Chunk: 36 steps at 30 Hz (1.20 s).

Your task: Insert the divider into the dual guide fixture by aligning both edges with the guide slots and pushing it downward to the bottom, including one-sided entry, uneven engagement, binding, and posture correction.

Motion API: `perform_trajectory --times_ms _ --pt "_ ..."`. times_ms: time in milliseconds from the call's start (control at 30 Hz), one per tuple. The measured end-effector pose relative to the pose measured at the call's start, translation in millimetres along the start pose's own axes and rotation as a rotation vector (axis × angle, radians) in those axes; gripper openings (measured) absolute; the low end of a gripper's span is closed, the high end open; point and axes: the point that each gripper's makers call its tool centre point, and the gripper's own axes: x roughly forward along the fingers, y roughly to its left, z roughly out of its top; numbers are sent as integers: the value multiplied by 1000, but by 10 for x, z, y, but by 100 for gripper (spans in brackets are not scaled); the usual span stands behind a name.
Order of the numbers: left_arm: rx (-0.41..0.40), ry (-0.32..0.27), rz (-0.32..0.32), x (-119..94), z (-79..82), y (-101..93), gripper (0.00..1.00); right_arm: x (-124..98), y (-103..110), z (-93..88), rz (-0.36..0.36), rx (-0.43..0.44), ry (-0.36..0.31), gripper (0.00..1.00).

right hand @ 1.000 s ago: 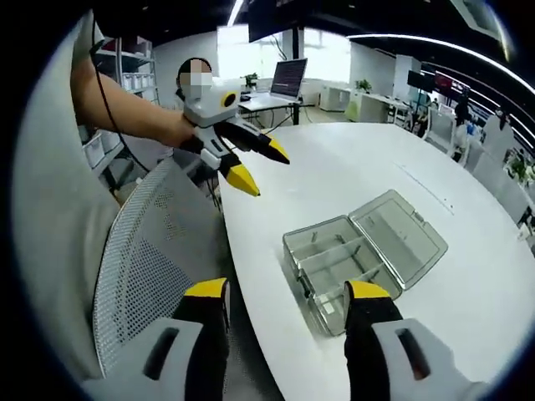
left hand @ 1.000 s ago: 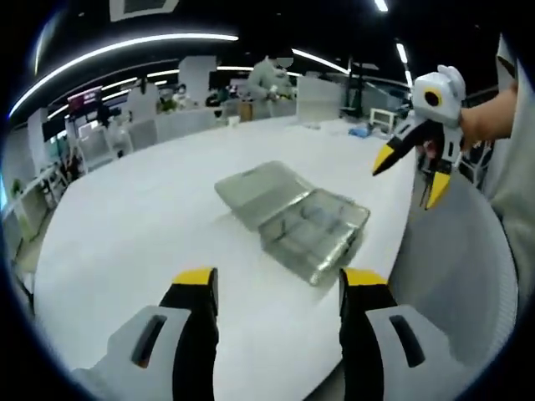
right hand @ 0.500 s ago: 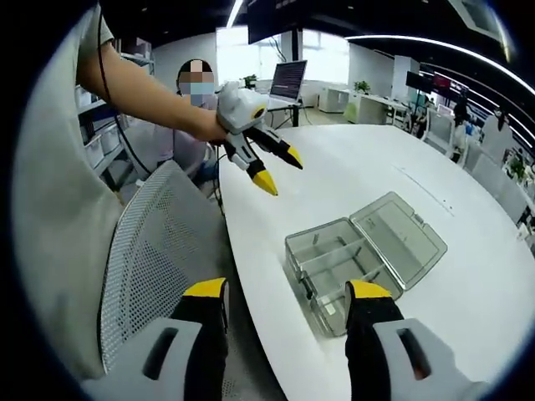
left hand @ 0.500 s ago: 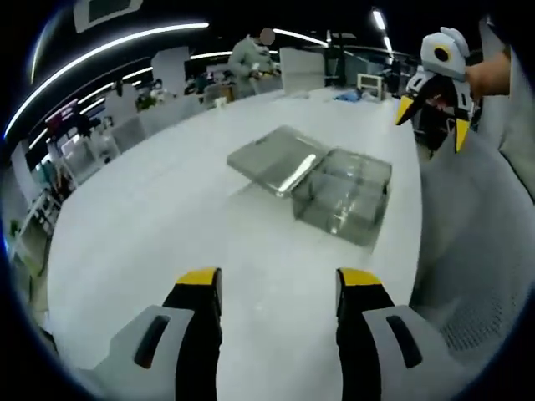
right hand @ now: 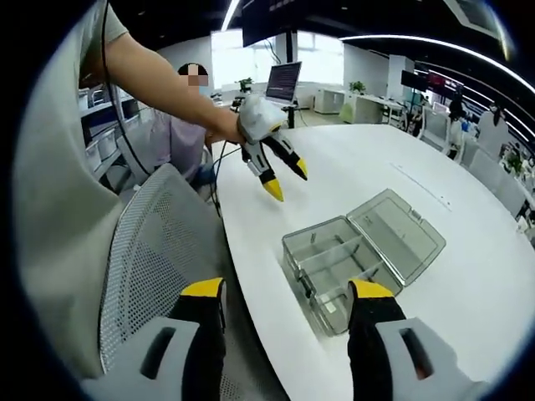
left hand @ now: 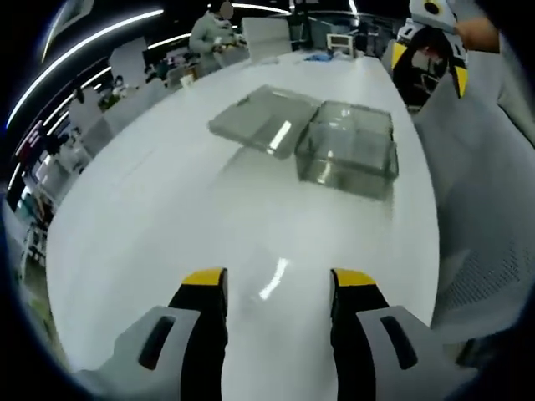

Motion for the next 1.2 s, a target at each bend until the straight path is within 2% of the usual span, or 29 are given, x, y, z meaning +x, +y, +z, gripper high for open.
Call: perform_trajectory --times_ms 267,600,667,833,1000,1200 --pt "51 35 -47 86 -34 86 45 7 5 -25 5 18 10 56" --pt "134 108 -161 189 -99 38 44 9 -6 -44 3 35 9 56" --pt "126 112 -185 204 -98 26 44 11 -10 -39 4 39 5 56" --pt "137 125 -198 231 -89 48 42 20 -16 -49 4 42 5 56" --pt "187 175 -246 254 -187 -3 41 17 -26 -58 3 49 1 56" --pt "185 178 -265 259 -153 -34 36 16 -38 -75 1 48 1 56"
